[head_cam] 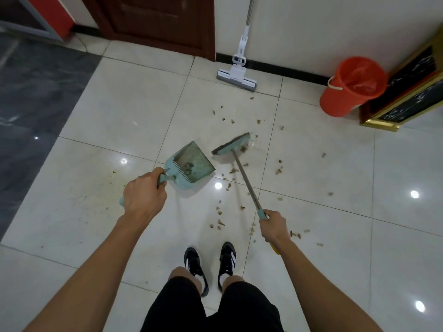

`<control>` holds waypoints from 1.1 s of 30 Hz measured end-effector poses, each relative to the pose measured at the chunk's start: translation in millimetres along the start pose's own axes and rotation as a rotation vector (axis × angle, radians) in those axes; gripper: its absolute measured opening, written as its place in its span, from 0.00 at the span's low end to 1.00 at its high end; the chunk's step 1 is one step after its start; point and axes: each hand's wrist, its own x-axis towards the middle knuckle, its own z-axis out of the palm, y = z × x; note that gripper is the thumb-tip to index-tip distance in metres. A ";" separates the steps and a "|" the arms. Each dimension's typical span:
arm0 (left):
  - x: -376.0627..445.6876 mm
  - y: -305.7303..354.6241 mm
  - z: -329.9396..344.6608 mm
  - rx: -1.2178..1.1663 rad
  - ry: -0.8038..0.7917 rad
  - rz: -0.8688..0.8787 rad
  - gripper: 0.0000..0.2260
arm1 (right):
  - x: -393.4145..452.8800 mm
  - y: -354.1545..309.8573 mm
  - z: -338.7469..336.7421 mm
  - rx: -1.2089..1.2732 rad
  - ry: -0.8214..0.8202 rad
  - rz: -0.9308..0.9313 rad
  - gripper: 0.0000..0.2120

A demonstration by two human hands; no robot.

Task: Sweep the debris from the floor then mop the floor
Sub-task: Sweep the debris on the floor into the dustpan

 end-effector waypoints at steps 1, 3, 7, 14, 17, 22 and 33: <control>6.4 1.1 -1.1 0.001 -0.004 0.001 0.06 | 5.8 -7.5 -0.7 0.004 -0.006 -0.007 0.18; 22.4 2.5 -2.5 0.006 0.004 0.007 0.06 | 18.6 -24.2 -0.8 0.011 -0.013 -0.024 0.17; 64.3 -2.2 -8.3 0.022 0.014 0.043 0.07 | 46.4 -62.5 7.0 0.006 -0.023 -0.059 0.16; 172.9 -33.8 -19.0 -0.003 -0.026 0.126 0.06 | 112.5 -155.8 35.8 0.046 0.017 -0.069 0.15; 222.9 -51.5 -22.0 -0.013 -0.047 0.153 0.05 | 146.5 -203.0 51.9 0.086 0.037 -0.041 0.17; 299.1 -76.2 -29.3 0.002 -0.102 0.192 0.06 | 196.9 -284.8 74.4 0.210 0.061 0.018 0.16; 380.3 -78.2 -9.7 -0.010 -0.111 0.333 0.03 | 262.5 -360.2 97.7 0.157 0.073 0.044 0.14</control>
